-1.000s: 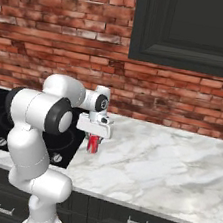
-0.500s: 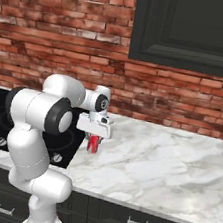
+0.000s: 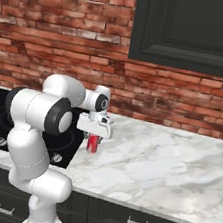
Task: Four empty soda cans are scattered around the kitchen. Gather all the cans and cluster them next to the stove for recycling.
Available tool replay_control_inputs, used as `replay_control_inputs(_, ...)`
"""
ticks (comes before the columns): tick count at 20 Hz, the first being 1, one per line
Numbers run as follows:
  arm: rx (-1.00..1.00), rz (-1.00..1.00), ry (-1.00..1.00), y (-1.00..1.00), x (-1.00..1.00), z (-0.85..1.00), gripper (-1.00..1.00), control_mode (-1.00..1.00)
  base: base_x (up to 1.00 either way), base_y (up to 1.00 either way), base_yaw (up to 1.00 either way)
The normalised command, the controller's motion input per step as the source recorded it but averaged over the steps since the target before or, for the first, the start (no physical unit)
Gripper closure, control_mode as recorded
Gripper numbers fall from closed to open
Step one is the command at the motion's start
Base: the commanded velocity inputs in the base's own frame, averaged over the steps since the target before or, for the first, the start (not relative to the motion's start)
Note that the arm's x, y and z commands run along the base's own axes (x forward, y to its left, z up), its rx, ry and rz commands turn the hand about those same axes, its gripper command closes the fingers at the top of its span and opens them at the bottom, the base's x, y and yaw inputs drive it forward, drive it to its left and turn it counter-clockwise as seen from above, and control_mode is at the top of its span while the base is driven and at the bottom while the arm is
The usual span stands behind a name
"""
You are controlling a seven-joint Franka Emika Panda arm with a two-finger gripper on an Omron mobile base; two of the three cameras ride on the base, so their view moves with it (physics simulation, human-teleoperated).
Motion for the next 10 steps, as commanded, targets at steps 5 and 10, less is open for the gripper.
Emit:
replay_control_inputs(5,0.00,0.00,0.00,0.00,0.00,0.00,-1.00,-1.00,0.00,0.00,0.00)
replay_control_inputs(10,0.00,0.00,-0.03,0.00,-0.07,0.00,-1.00,-1.00,0.00,0.00,0.00)
